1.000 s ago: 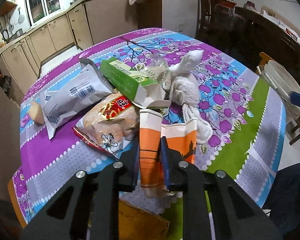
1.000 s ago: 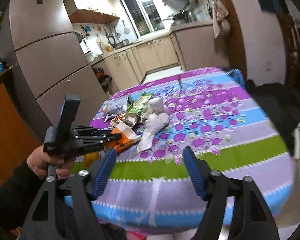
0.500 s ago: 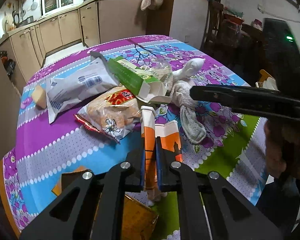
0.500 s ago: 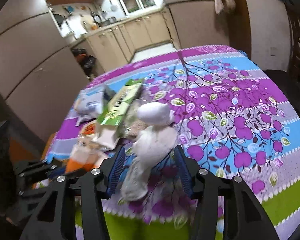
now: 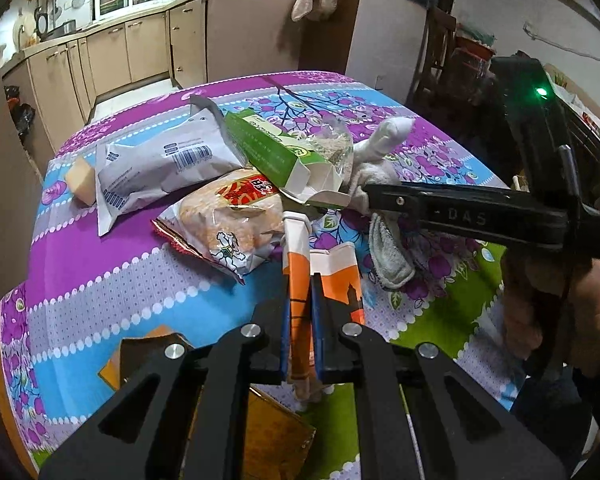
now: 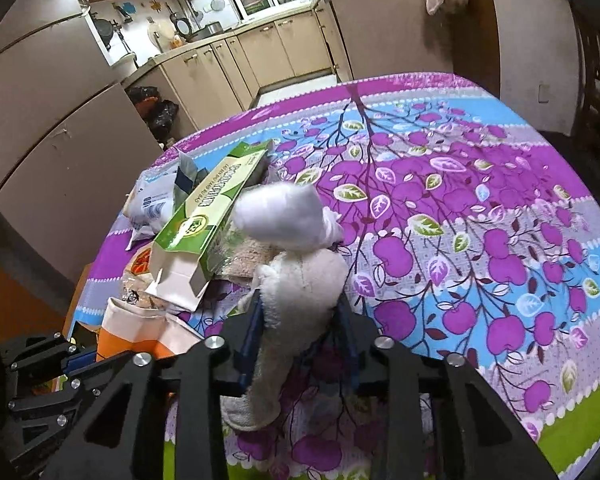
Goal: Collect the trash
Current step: 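Grasp the orange-white packet with the left gripper while the right gripper grasps the white towel, then carry the orange packet and white towel over the basin with both grippers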
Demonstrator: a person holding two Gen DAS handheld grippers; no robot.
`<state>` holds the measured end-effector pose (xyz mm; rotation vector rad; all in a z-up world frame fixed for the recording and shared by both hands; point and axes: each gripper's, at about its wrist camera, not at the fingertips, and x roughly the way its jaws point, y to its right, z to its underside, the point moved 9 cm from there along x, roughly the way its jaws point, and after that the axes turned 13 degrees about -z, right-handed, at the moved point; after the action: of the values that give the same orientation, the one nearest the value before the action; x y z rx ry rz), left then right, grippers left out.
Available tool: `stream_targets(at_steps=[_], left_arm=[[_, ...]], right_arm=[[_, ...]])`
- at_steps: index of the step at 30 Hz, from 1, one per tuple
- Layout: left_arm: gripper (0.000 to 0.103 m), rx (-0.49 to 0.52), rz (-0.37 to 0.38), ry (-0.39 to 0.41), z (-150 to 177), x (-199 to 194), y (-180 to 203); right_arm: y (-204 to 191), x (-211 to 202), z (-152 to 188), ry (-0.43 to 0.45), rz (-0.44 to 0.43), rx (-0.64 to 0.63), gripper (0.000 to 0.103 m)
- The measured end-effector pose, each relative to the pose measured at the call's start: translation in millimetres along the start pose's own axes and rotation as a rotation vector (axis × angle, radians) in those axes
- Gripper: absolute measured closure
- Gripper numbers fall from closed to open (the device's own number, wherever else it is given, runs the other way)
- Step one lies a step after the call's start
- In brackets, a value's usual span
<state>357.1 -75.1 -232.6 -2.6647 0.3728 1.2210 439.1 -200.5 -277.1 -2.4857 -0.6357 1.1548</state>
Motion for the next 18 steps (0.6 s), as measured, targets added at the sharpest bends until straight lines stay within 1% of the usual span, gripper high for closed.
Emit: stream_targets(at_steps=[3, 7, 11, 15, 18], left_arm=[[0.096, -0.012, -0.006, 0.032, 1.1, -8.5, 1.5], [0.096, -0.042, -0.019, 0.098, -1.1, -29.5, 4.0], [0.096, -0.076, -0.062, 0.185, -10.9, -59.3, 4.6], [0.096, -0.105, -0.113, 0.270, -21.0, -92.3, 3.7], [0.096, -0.127, -0.151, 0.337, -30.3, -119.3, 2.2]], right_arm=[[-5.6, -19.8, 2.1, 0.043, 0.016, -0.040, 0.071], [-18.4, -63.7, 7.1, 0.129, 0.066, -0.114, 0.071], [-42.8, -111.7, 11.5, 0.220, 0.102, -0.197, 0.071], [-71.0, -146.9, 14.6, 0.286, 0.105, -0.267, 0.071], [-91.6, -171.4, 15.3, 0.333, 0.126, -0.328, 0.071]])
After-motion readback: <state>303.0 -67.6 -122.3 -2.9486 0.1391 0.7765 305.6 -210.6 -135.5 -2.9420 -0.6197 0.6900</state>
